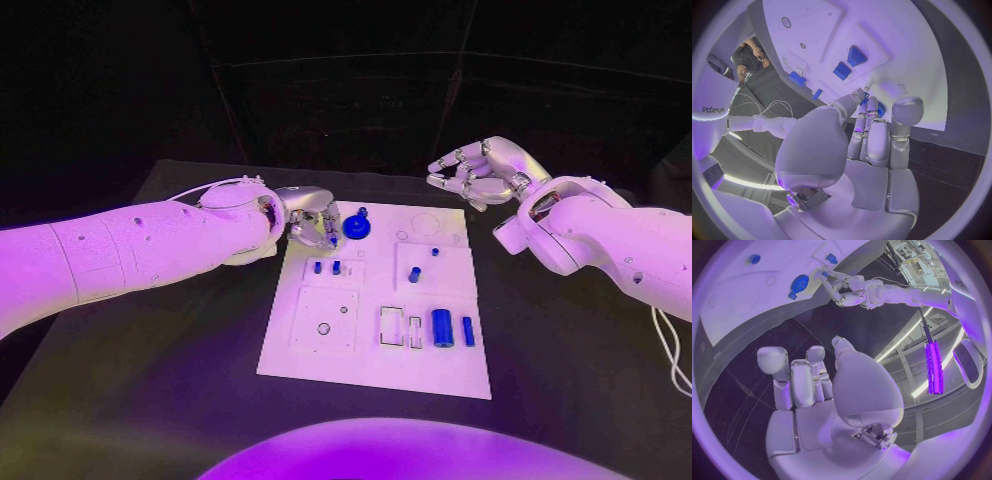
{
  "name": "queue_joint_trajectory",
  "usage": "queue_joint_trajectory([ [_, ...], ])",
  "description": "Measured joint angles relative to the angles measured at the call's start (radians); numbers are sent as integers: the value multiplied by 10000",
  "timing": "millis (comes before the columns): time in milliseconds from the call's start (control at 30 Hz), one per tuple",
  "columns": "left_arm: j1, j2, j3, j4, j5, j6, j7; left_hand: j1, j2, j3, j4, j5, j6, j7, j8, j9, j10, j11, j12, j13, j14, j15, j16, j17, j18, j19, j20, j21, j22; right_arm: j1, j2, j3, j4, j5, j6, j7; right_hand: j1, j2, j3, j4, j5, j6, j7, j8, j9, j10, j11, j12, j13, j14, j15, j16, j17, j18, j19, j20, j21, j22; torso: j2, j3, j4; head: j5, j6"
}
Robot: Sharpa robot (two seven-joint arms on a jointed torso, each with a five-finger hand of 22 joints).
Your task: Assemble the parts on the task board
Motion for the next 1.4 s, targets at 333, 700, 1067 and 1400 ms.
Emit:
queue_joint_trajectory([
  [333,0,101,-4,-102,13,344,-128,0,0,0,0,0,0,0,0,-4,-1,0,0,0,0,0,0,-12,-1,-1,0,46,19,0,11,0,0,0,3,-1,0,0,0,0,0,0,0,0,0,0,0,0,0,0,0,0,-1,0,0,0,0,0,0,0,1,11,-17],
  [700,3,231,-1,-235,30,591,-238,0,0,28,29,0,-1,0,-41,-10,-1,1,-44,-1,0,0,0,-30,0,-1,1,46,38,0,9,0,3,0,5,-1,0,0,0,0,0,0,0,0,0,0,0,0,5,0,0,0,-2,0,0,0,0,-1,0,0,0,3,-38],
  [1067,5,329,-1,-309,37,710,-261,-41,-41,28,29,0,-1,0,-40,-9,34,36,-63,-1,0,1,0,-39,0,-1,1,45,37,0,13,0,3,0,12,-3,0,0,0,0,0,0,0,42,0,0,0,0,18,0,0,0,11,0,0,0,0,10,-1,1,1,12,-45],
  [1400,-4,358,-11,-352,38,812,-343,-185,-185,28,29,1,-253,109,-387,-138,-87,158,-357,-1,0,1,-41,-148,1,-2,2,45,36,0,13,0,2,0,33,-18,0,0,0,0,0,0,0,42,0,0,0,0,7,0,0,0,10,0,0,0,0,10,-4,1,0,7,-53],
])
